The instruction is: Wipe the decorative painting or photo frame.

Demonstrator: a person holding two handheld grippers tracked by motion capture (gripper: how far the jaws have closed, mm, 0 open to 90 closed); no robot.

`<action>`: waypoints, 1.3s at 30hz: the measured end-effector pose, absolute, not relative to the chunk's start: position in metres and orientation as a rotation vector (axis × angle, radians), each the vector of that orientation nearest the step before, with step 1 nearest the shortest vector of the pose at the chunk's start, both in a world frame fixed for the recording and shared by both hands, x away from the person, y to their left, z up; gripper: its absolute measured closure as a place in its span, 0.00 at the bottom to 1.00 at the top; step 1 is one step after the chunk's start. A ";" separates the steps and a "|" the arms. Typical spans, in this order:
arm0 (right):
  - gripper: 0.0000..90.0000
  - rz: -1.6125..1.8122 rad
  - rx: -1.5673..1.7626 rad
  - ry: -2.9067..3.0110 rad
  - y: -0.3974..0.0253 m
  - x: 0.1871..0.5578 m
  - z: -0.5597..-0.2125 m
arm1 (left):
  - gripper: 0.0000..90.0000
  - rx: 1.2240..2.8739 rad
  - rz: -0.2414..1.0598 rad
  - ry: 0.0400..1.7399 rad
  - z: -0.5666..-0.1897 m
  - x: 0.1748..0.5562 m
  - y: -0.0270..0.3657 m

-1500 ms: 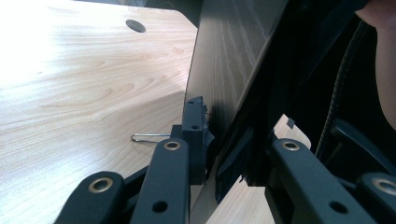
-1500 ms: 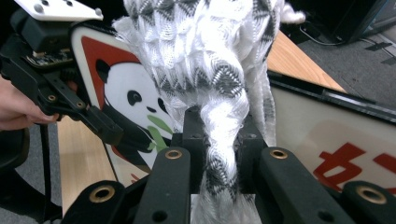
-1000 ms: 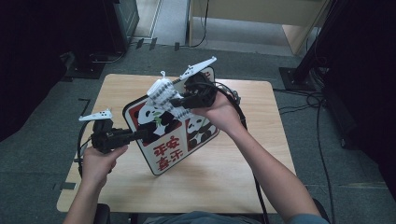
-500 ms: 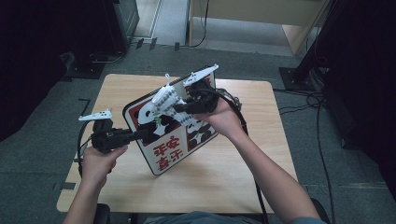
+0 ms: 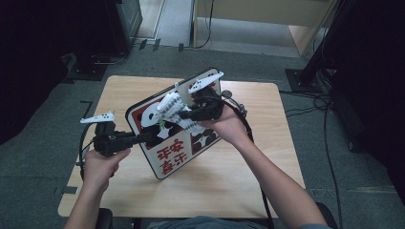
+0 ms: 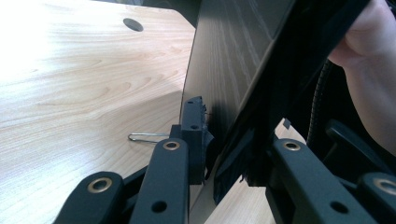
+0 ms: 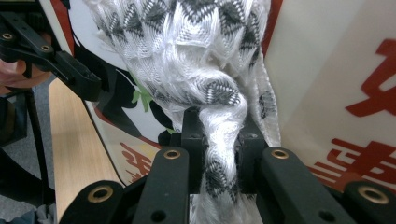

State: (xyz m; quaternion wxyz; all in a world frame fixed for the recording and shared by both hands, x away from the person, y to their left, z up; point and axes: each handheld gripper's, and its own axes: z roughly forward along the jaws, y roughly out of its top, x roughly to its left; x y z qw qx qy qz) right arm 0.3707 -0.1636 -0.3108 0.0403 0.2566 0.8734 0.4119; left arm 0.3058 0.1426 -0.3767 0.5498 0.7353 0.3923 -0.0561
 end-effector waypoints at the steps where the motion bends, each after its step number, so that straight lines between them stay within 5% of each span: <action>1: 0.88 1.264 0.786 2.675 -0.164 0.370 -0.312 | 0.84 1.741 -0.133 0.928 -0.377 0.306 0.143; 39: 0.87 1.226 0.823 2.713 -0.169 0.365 -0.342 | 0.83 1.727 -0.142 0.964 -0.376 0.306 0.142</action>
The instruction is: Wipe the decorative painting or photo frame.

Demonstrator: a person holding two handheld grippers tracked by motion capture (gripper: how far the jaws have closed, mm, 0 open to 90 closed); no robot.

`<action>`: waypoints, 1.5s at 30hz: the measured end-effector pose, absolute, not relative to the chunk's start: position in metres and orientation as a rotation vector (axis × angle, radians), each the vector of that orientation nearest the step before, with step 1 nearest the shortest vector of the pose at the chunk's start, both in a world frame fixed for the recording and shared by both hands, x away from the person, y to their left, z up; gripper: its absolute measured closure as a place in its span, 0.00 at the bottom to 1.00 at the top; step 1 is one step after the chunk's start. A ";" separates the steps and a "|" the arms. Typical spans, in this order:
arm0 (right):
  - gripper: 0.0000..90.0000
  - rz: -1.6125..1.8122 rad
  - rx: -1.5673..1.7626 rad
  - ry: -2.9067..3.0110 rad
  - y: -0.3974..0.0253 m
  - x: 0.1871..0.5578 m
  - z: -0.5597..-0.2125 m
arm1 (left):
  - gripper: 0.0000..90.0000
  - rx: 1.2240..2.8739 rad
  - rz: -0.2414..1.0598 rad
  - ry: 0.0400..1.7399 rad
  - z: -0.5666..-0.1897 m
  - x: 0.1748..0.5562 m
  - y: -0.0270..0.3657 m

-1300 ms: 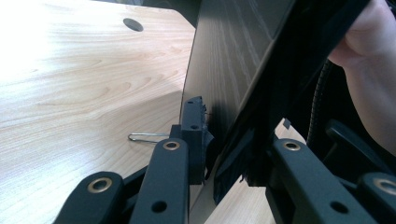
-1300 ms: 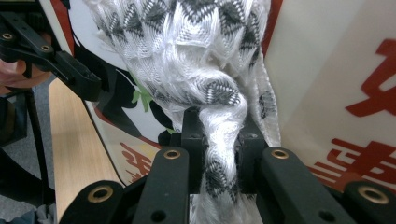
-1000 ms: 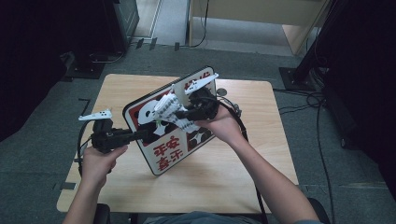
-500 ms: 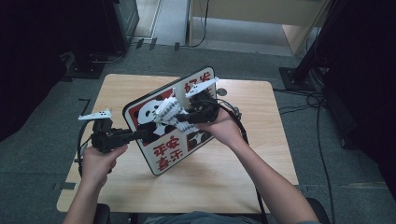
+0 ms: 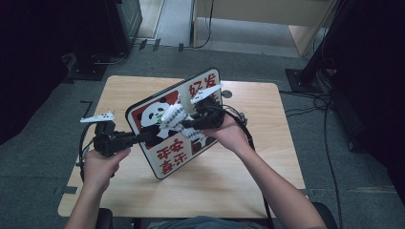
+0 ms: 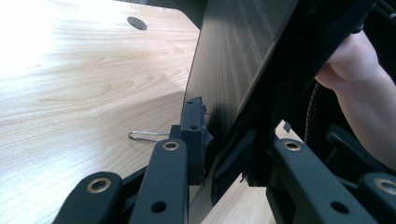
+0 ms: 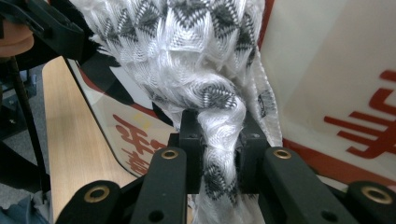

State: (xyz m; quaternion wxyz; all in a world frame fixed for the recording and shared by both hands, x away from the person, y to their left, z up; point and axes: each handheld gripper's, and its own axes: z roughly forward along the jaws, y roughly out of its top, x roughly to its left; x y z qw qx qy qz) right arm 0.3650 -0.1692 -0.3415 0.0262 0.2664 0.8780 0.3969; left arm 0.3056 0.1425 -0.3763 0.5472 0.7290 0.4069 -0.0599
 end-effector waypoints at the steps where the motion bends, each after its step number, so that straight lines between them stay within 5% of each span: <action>1: 0.87 1.230 0.817 2.713 -0.169 0.365 -0.343 | 0.83 1.728 -0.142 0.964 -0.376 0.306 0.142; 45: 0.85 1.181 0.941 2.780 -0.180 0.355 -0.406 | 0.83 1.730 -0.156 0.961 -0.376 0.306 0.143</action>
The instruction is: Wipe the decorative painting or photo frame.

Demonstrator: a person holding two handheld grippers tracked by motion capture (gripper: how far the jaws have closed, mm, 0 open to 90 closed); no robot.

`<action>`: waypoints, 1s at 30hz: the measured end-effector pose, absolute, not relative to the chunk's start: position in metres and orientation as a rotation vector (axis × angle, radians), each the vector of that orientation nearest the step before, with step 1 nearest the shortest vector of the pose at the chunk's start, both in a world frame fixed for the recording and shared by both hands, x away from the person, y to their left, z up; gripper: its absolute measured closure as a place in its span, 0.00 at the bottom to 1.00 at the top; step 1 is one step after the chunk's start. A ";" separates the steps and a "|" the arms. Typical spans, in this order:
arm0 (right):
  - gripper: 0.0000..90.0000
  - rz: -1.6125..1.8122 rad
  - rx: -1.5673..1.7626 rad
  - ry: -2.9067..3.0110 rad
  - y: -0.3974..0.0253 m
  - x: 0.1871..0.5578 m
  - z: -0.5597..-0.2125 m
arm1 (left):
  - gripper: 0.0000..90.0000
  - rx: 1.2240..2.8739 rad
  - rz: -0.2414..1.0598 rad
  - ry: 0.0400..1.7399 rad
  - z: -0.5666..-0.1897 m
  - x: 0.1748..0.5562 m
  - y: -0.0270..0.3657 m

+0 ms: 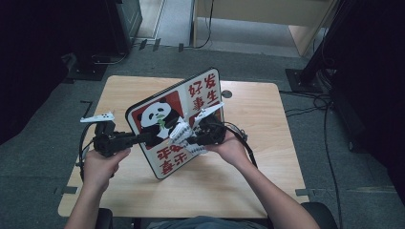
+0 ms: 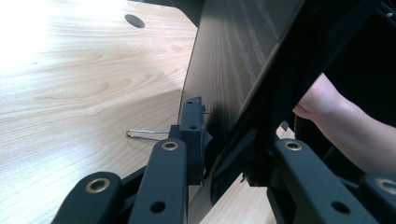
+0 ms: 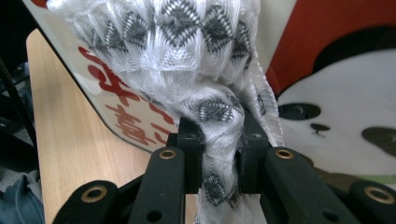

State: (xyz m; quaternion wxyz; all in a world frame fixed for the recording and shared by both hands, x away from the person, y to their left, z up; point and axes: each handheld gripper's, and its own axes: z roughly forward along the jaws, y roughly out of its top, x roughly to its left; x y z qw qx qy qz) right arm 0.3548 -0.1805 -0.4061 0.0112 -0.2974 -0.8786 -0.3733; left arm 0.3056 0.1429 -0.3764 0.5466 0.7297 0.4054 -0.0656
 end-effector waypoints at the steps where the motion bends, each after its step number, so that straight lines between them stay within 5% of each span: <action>1: 0.86 -1.161 -0.926 -2.743 -0.181 0.355 -0.408 | 0.83 1.730 -0.155 0.960 -0.376 0.306 0.143; 30: 0.86 -1.013 -0.988 -2.703 -0.190 0.347 -0.464 | 0.82 1.729 -0.156 0.961 -0.376 0.305 0.143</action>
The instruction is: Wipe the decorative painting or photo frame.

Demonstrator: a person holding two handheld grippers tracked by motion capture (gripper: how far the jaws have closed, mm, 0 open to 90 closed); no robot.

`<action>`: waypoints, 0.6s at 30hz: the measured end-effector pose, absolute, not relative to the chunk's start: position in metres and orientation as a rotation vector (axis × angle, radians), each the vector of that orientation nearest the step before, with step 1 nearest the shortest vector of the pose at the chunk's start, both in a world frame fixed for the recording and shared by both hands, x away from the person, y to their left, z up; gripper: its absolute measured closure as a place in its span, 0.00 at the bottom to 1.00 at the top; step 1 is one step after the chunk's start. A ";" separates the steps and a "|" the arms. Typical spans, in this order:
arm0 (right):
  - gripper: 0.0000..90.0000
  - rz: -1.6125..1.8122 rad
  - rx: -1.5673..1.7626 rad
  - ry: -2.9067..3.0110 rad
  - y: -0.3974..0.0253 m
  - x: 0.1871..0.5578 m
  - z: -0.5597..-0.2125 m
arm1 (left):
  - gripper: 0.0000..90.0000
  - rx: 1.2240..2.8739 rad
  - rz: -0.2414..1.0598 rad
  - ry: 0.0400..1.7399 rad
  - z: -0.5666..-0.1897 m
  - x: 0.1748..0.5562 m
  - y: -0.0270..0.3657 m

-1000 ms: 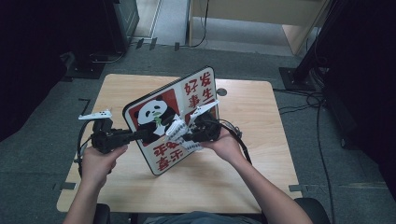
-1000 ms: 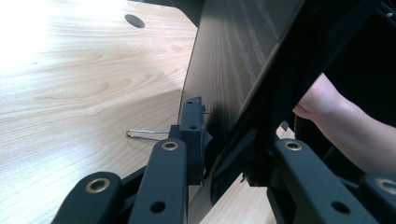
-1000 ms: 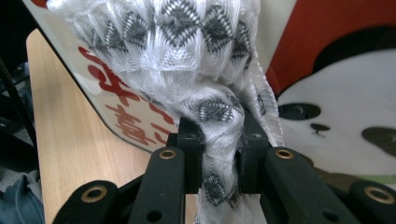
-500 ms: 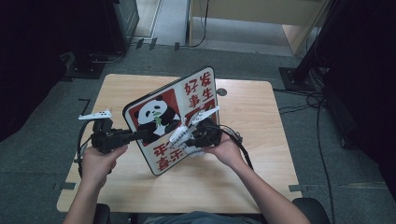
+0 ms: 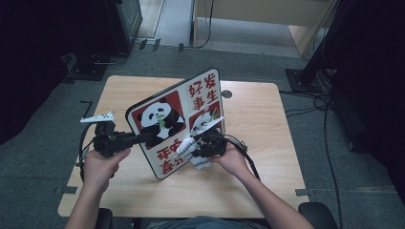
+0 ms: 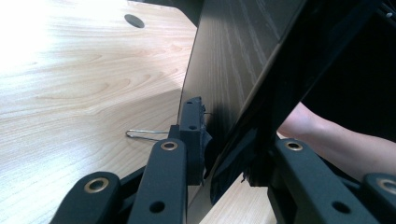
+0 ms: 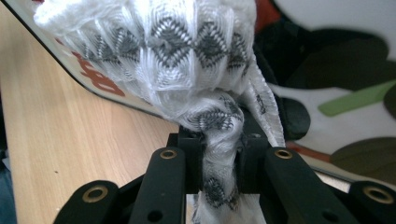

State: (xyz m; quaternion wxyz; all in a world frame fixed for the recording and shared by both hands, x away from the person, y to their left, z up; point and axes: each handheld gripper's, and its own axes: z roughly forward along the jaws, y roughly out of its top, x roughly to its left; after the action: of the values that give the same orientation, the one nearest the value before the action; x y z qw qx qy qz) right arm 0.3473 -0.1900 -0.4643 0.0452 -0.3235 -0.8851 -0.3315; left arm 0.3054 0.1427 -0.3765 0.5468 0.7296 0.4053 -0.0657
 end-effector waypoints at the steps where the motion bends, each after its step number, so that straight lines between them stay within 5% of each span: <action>1: 0.86 -1.004 -0.991 -2.699 -0.191 0.347 -0.467 | 0.82 1.729 -0.155 0.961 -0.377 0.305 0.143; 18: 0.89 -1.090 -0.923 -2.709 -0.192 0.342 -0.428 | 0.75 1.708 -0.138 0.970 -0.375 0.305 0.147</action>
State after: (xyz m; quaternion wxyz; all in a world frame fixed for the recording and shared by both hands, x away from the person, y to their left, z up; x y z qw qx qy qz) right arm 0.3416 -0.1917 -0.4277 0.0397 -0.3012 -0.8839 -0.3557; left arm 0.3046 0.1472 -0.3747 0.5533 0.7224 0.4105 -0.0585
